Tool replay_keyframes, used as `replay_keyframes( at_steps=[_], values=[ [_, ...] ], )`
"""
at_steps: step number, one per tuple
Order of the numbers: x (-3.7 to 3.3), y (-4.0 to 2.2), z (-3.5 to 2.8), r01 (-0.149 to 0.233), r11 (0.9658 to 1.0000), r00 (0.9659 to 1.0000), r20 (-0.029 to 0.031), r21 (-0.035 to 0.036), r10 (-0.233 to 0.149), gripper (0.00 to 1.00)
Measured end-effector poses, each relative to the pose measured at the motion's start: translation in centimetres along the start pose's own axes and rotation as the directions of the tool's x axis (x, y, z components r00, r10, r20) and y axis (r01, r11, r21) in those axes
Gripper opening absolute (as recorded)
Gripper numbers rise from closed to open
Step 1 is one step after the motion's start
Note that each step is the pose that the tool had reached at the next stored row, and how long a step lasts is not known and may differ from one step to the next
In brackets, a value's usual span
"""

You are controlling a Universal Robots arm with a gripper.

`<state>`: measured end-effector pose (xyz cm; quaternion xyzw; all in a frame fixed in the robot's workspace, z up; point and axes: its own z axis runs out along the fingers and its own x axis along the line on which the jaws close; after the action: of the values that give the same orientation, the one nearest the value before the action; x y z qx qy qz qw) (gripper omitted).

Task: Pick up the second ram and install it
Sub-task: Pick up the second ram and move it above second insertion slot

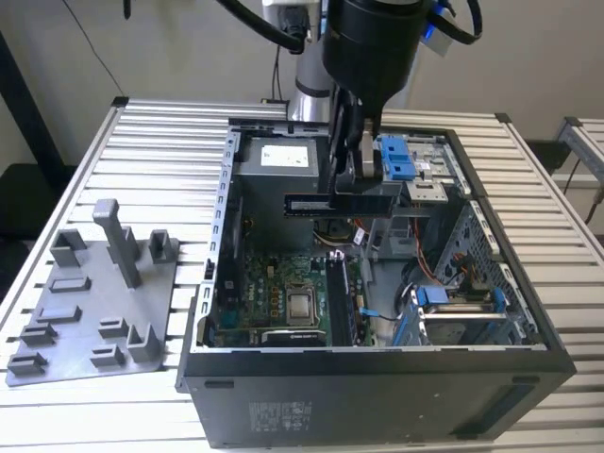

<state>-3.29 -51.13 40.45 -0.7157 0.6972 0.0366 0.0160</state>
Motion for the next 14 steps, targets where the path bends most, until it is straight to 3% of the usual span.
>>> replay_keyframes(
  at_steps=[8,11,14],
  values=[
    [0.07,-2.58,-0.07,-0.001,1.0,1.0,0.0001,0.0001,0.001,0.14],
    [0.07,-3.01,-0.08,-0.008,1.0,1.0,0.0004,0.0007,0.008,0.14],
    [0.07,-3.03,-0.08,-0.01,1.0,1.0,0.0004,0.0008,0.01,0.14]
  ],
)
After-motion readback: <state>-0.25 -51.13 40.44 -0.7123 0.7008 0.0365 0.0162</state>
